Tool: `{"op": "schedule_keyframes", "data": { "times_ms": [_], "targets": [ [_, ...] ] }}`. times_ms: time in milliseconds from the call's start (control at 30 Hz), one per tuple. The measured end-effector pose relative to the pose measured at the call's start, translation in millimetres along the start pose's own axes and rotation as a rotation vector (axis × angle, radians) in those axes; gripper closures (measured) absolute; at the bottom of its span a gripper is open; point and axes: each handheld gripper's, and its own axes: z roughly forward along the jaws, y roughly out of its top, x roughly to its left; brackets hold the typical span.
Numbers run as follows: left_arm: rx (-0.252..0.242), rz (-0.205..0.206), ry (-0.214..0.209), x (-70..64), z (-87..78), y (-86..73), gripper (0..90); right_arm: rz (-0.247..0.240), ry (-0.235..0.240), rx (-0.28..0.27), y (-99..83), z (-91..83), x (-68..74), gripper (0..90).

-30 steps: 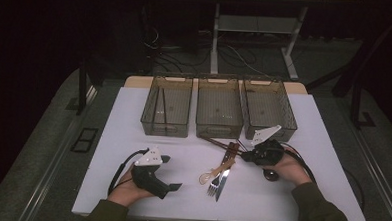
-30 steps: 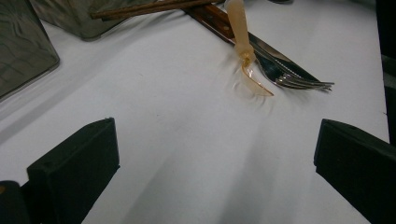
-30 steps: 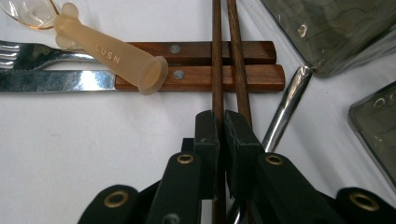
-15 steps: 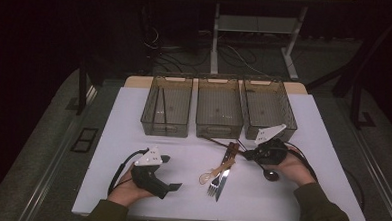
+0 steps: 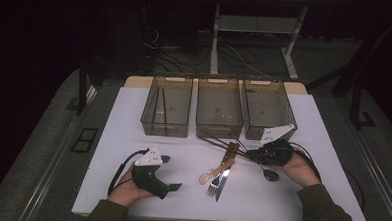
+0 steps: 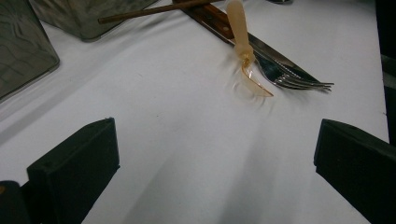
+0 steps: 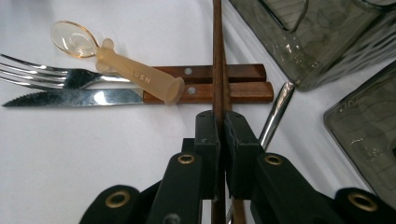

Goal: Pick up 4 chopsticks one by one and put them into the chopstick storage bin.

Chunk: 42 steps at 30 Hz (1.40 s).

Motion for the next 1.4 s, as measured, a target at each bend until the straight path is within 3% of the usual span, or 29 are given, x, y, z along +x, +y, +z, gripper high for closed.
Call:
{"op": "schedule_keyframes", "data": {
  "times_ms": [567,1033,1400],
  "targets": [
    [0.003,0.001,0.001,0.9,-0.1,0.0,0.0,0.072,0.02,-0.104,8.2,-9.4,3.3,84.7],
    [-0.011,-0.02,0.006,1.0,0.1,-0.1,0.0,0.12,-0.011,-0.135,26.2,-8.8,6.3,84.7],
    [-0.025,-0.026,0.007,2.7,-1.6,0.4,0.0,0.158,-0.032,-0.15,48.0,3.0,6.5,84.7]
  ]
}}
